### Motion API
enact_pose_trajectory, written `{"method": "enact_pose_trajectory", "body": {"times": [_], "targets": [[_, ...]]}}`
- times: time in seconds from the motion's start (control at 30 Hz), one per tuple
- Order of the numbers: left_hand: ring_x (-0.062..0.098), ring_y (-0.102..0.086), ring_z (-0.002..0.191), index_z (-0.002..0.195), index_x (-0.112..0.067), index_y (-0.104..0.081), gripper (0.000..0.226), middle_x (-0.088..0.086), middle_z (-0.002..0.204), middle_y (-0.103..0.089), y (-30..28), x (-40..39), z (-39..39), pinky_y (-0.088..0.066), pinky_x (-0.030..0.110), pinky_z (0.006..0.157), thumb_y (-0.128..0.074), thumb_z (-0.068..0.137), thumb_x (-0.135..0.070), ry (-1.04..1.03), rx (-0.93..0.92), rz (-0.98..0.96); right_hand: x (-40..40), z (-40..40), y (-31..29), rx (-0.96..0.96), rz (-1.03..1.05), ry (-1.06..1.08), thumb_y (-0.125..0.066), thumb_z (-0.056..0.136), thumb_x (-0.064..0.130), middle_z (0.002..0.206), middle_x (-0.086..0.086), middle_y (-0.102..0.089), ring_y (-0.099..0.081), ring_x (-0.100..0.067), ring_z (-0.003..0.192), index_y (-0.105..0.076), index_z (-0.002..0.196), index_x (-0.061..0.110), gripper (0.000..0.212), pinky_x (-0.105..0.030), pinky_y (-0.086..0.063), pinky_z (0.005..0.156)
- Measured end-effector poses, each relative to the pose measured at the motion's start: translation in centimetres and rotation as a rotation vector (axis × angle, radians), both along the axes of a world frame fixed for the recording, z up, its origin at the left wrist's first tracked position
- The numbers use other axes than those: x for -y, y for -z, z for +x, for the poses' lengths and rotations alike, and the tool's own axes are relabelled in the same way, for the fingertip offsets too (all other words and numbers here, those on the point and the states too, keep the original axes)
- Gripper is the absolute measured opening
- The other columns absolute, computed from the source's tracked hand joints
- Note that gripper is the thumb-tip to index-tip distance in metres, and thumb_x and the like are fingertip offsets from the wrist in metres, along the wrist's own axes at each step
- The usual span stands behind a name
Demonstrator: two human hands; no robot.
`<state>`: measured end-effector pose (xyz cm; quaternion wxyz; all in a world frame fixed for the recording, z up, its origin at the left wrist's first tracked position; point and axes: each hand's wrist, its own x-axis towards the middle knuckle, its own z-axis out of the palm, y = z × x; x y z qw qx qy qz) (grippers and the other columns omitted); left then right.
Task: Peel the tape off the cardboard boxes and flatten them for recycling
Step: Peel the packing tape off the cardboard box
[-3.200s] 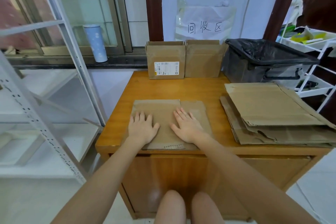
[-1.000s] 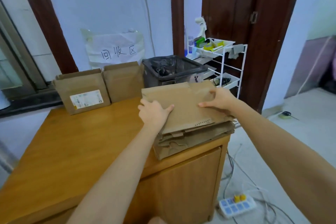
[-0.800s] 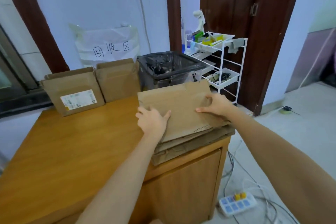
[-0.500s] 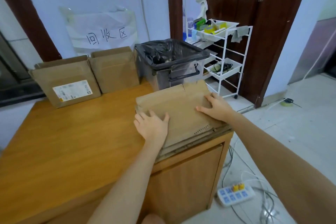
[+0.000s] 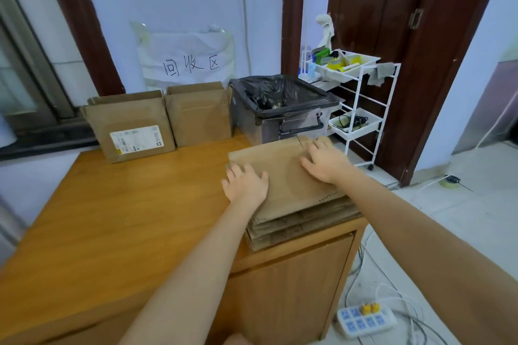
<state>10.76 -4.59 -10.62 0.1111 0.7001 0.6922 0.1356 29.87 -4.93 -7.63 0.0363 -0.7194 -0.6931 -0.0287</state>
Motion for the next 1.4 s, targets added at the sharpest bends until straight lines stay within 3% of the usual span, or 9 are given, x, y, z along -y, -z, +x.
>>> {"method": "enact_pose_trajectory", "body": {"times": [0.33,0.6,0.83,1.1,1.4], "targets": [[0.028,-0.01,0.147,0.153,-0.014,-0.015,0.059,0.013,0.159,-0.011,-2.7,-1.1,-8.6,-0.013,0.042,0.117,-0.025,0.102,-0.043,-0.004,-0.094,0.078,-2.8,-12.7,-3.7,0.097,-0.005,-0.169,-0.024,0.102,0.039,0.144,-0.014,-0.039,-0.037,-0.031,0.131,-0.038,0.14,0.008,0.051,-0.044,-0.033,0.103],[0.027,-0.007,0.148,0.154,-0.016,-0.009,0.063,0.012,0.16,-0.007,-3.2,-4.0,-18.7,-0.01,0.043,0.118,-0.027,0.101,-0.046,-0.129,-0.196,0.078,-6.7,-22.7,-2.3,0.015,0.001,-0.283,-0.022,0.103,0.04,0.149,-0.011,-0.035,-0.033,-0.03,0.134,-0.035,0.143,0.008,0.053,-0.043,-0.03,0.107],[0.029,-0.003,0.148,0.154,-0.018,-0.004,0.065,0.013,0.16,-0.004,-0.8,-8.4,-25.6,-0.008,0.044,0.119,-0.027,0.101,-0.048,-0.196,-0.276,0.052,-11.6,-29.4,1.0,0.133,-0.021,-0.334,-0.024,0.103,0.038,0.149,-0.012,-0.032,-0.033,-0.029,0.135,-0.033,0.144,0.009,0.051,-0.041,-0.031,0.107],[0.03,-0.008,0.147,0.154,-0.023,-0.006,0.065,0.014,0.16,-0.007,1.7,-15.1,-31.1,-0.013,0.044,0.117,-0.033,0.1,-0.048,-0.269,-0.182,0.06,-18.6,-32.9,3.7,-0.112,-0.01,-0.238,-0.028,0.102,0.033,0.146,-0.013,-0.037,-0.038,-0.029,0.13,-0.027,0.145,0.006,0.05,-0.041,-0.035,0.102],[0.03,-0.019,0.145,0.153,-0.01,-0.002,0.08,0.014,0.158,-0.018,3.2,-21.3,-32.8,-0.021,0.043,0.116,-0.046,0.096,-0.046,-0.363,0.025,0.142,-23.6,-34.2,6.2,-0.236,0.166,-0.206,-0.038,0.099,0.027,0.143,-0.014,-0.036,-0.042,-0.028,0.124,-0.012,0.149,0.001,0.063,-0.038,-0.041,0.095]]}}
